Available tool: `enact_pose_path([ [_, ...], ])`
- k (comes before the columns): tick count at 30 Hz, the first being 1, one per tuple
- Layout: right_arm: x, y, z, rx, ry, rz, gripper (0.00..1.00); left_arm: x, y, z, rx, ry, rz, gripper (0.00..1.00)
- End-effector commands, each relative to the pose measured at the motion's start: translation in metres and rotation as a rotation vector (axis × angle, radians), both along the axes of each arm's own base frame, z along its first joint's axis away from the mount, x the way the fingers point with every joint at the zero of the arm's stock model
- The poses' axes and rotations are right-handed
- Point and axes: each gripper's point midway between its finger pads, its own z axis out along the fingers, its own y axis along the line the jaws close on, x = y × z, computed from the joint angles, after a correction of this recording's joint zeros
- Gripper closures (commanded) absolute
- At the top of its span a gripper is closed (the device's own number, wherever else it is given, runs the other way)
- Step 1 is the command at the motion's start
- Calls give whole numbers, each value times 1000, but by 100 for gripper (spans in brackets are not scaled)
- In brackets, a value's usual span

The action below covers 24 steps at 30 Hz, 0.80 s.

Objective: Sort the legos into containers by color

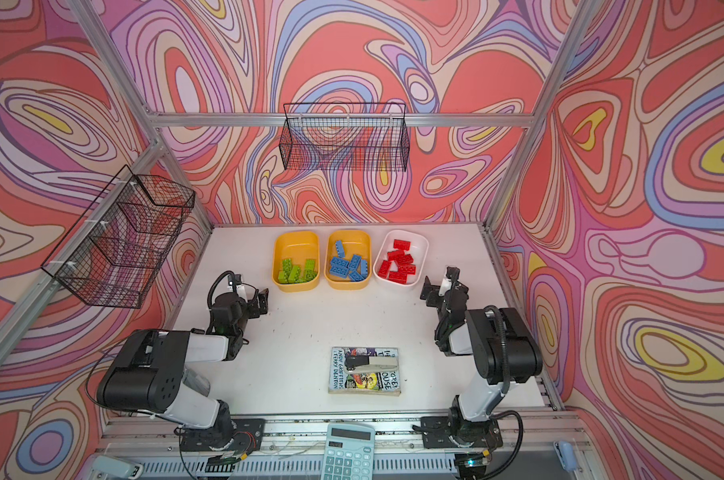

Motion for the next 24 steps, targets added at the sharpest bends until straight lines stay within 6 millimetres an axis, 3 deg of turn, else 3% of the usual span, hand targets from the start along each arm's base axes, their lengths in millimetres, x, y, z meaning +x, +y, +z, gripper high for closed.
enact_pose_path([
  [1,0,0,5,-18,-27,11,2,7,1,13,10,-51,-9,0],
  [24,1,4,3,-45,-12,-4,2,7,1,13,10,-53,-7,0],
])
